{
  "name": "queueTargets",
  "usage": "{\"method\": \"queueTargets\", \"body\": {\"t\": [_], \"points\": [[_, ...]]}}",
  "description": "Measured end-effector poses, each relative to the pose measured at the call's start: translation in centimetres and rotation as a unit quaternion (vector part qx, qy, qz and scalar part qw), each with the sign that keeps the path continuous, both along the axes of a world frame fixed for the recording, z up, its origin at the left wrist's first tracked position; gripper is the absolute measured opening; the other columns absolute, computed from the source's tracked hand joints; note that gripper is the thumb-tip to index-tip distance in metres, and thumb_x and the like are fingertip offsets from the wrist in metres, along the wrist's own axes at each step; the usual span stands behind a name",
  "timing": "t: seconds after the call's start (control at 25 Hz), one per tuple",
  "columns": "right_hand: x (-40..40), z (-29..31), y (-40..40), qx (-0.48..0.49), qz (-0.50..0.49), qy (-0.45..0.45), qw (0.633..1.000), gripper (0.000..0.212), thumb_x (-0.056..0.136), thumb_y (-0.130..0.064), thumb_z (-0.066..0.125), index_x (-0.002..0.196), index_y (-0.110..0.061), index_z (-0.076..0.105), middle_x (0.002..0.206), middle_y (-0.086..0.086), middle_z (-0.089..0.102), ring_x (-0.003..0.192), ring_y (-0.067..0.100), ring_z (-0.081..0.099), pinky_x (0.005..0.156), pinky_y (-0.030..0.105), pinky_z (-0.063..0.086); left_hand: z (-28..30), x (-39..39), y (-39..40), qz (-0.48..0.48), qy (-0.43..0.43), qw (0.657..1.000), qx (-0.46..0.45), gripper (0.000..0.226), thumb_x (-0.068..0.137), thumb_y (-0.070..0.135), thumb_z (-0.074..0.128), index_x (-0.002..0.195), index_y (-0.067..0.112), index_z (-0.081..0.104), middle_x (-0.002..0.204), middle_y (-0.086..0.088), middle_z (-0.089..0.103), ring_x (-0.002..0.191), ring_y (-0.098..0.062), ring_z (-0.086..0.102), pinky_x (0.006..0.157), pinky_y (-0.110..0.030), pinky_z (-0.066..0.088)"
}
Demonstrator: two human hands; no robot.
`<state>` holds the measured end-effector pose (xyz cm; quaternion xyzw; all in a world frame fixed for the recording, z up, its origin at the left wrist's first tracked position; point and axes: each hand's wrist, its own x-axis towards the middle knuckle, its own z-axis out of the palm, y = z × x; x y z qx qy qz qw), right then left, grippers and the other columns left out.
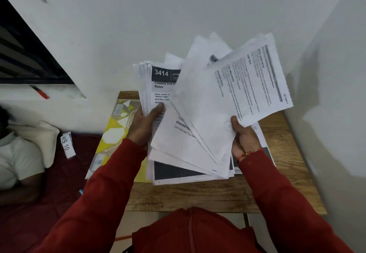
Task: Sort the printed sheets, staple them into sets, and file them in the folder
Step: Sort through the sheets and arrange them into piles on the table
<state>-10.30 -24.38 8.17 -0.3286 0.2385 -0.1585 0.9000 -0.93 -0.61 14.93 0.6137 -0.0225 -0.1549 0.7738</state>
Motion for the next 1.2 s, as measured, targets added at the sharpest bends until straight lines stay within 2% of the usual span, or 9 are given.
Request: {"method": "queueTargets", "body": {"t": [0.08, 0.2, 0.32, 0.44, 0.56, 0.8, 1.04, 1.12, 1.2], "points": [[0.2, 0.2, -0.5, -0.006, -0.008, 0.009, 1.000, 0.043, 0.092, -0.012, 0.059, 0.133, 0.001, 0.053, 0.129, 0.019, 0.060, 0.119, 0.029, 0.059, 0.098, 0.044, 0.050, -0.4, -0.1, 0.0, -0.030, -0.049, 0.997, 0.056, 0.033, 0.087, -0.001, 0.065, 0.118, 0.009, 0.059, 0.100, -0.002, 0.074, 0.088, -0.016, 0.072, 0.071, -0.029, 0.057], [0.3, 0.8, -2.9, -0.028, -0.050, 0.038, 0.998, 0.046, 0.084, -0.016, 0.072, 0.127, -0.005, 0.060, 0.122, 0.015, 0.066, 0.113, 0.028, 0.064, 0.092, 0.045, 0.053, -0.8, -0.1, 0.3, -0.021, -0.050, 0.997, 0.049, 0.037, 0.083, -0.009, 0.065, 0.118, 0.004, 0.059, 0.105, -0.010, 0.073, 0.095, -0.029, 0.071, 0.079, -0.040, 0.057], [-0.5, 0.9, -7.3, -0.109, -0.193, 0.082, 0.972, 0.035, 0.080, -0.001, 0.073, 0.113, -0.009, 0.065, 0.100, 0.002, 0.075, 0.093, 0.020, 0.071, 0.076, 0.038, 0.059, -0.5, 1.1, 1.6, 0.010, -0.066, 0.998, 0.023, 0.042, 0.082, -0.010, 0.064, 0.123, -0.004, 0.057, 0.114, -0.019, 0.069, 0.101, -0.035, 0.068, 0.085, -0.043, 0.056], [-1.8, 0.8, -10.7, -0.261, -0.282, 0.142, 0.912, 0.045, 0.079, 0.013, 0.063, 0.115, -0.013, 0.058, 0.103, 0.003, 0.069, 0.091, 0.014, 0.068, 0.091, 0.043, 0.055, 0.6, 1.8, 2.9, 0.021, -0.084, 0.996, 0.007, 0.038, 0.084, -0.012, 0.058, 0.121, -0.003, 0.058, 0.107, -0.010, 0.072, 0.097, -0.025, 0.070, 0.079, -0.033, 0.056], [-2.0, 1.5, -9.6, -0.328, -0.216, 0.162, 0.905, 0.041, 0.080, 0.011, 0.066, 0.106, -0.018, 0.057, 0.099, -0.003, 0.066, 0.079, 0.001, 0.067, 0.088, 0.037, 0.054, 2.1, 1.8, 3.0, 0.016, -0.092, 0.996, -0.009, 0.034, 0.087, -0.014, 0.050, 0.109, 0.009, 0.062, 0.095, 0.002, 0.075, 0.090, -0.016, 0.072, 0.075, -0.026, 0.056], [0.1, 3.6, -3.9, -0.326, 0.001, 0.032, 0.945, 0.050, 0.077, 0.012, 0.069, 0.123, 0.004, 0.053, 0.111, 0.018, 0.069, 0.095, 0.028, 0.069, 0.085, 0.041, 0.057, 2.9, 2.3, 1.9, 0.011, -0.083, 0.996, -0.003, 0.029, 0.087, -0.008, 0.054, 0.108, 0.009, 0.063, 0.097, -0.003, 0.075, 0.089, -0.023, 0.072, 0.074, -0.033, 0.058], [0.3, 6.8, -2.1, -0.318, 0.059, -0.006, 0.946, 0.053, 0.079, 0.012, 0.067, 0.128, 0.003, 0.048, 0.116, 0.023, 0.067, 0.103, 0.038, 0.066, 0.087, 0.049, 0.055, 2.8, 3.1, 2.0, 0.035, -0.079, 0.996, 0.022, 0.023, 0.088, -0.003, 0.058, 0.105, 0.010, 0.065, 0.091, 0.002, 0.076, 0.083, -0.018, 0.072, 0.071, -0.030, 0.059], [0.4, 6.9, -1.8, -0.315, 0.067, -0.023, 0.946, 0.058, 0.078, 0.006, 0.073, 0.130, 0.001, 0.047, 0.119, 0.023, 0.065, 0.106, 0.038, 0.065, 0.090, 0.050, 0.054, 2.1, 3.6, 2.2, 0.038, -0.073, 0.996, 0.018, 0.025, 0.087, -0.001, 0.060, 0.109, 0.008, 0.064, 0.099, -0.003, 0.075, 0.088, -0.022, 0.072, 0.075, -0.033, 0.059], [0.5, 7.1, -1.0, -0.315, 0.106, -0.038, 0.942, 0.062, 0.075, -0.006, 0.078, 0.129, -0.002, 0.049, 0.121, 0.018, 0.065, 0.109, 0.035, 0.064, 0.091, 0.048, 0.053, 0.7, 4.1, 2.4, 0.006, -0.045, 0.999, -0.001, 0.041, 0.084, 0.004, 0.063, 0.124, 0.004, 0.055, 0.115, -0.015, 0.069, 0.099, -0.031, 0.068, 0.079, -0.040, 0.059]]}}
